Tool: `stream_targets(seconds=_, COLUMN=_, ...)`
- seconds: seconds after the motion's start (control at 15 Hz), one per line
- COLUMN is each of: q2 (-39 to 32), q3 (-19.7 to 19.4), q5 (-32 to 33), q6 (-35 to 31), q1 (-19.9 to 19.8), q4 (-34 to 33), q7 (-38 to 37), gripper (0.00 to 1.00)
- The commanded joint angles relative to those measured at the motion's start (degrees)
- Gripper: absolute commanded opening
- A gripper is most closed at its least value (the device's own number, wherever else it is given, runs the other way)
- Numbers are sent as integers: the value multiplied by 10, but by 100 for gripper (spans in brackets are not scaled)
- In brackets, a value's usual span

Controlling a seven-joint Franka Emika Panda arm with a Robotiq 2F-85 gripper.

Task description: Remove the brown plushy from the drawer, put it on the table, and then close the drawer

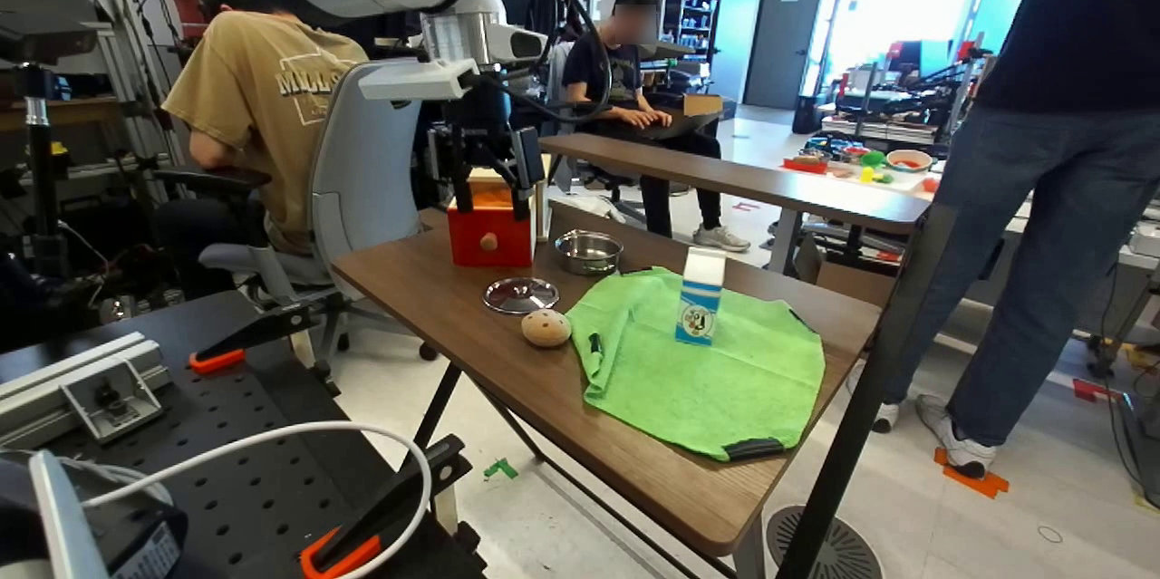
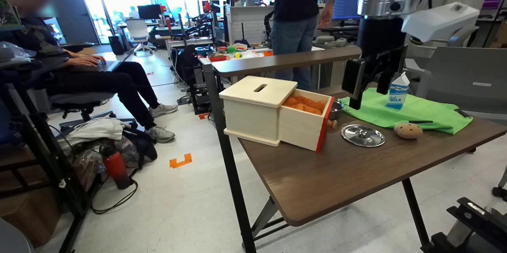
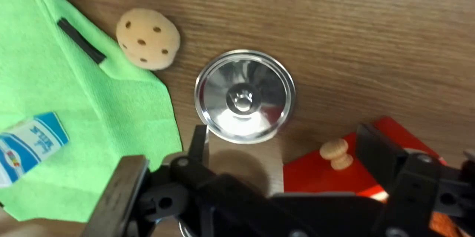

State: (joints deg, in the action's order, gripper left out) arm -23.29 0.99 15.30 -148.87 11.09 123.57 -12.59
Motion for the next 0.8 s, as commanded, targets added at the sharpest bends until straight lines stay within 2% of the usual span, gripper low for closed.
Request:
stream_targets(seconds=0.0, q2=-12, q3=5, q5=1, q6=-153, q1=-16, q4=40, q7=55, gripper=100)
stream_targets(seconds=0.13, q2=-25, q3=20, q5=-12, q6=-226, q1=-28, q4=56, q7=104, gripper=100)
stream_targets(seconds=0.27, q2=-39, q3=36, q5=-21, q6=-266, q1=-42, q4=65, q7=142, gripper=100)
stream_targets(seconds=0.53, q2=-51, q3=90, q5=-44, q6=-287, q1=-88, q4=79, q7=198, gripper=100)
stream_targets(seconds=0.73, q2=-61, q3=108, q5=-51, q6=-285, q1=-106, q4=71, q7=222, gripper=100)
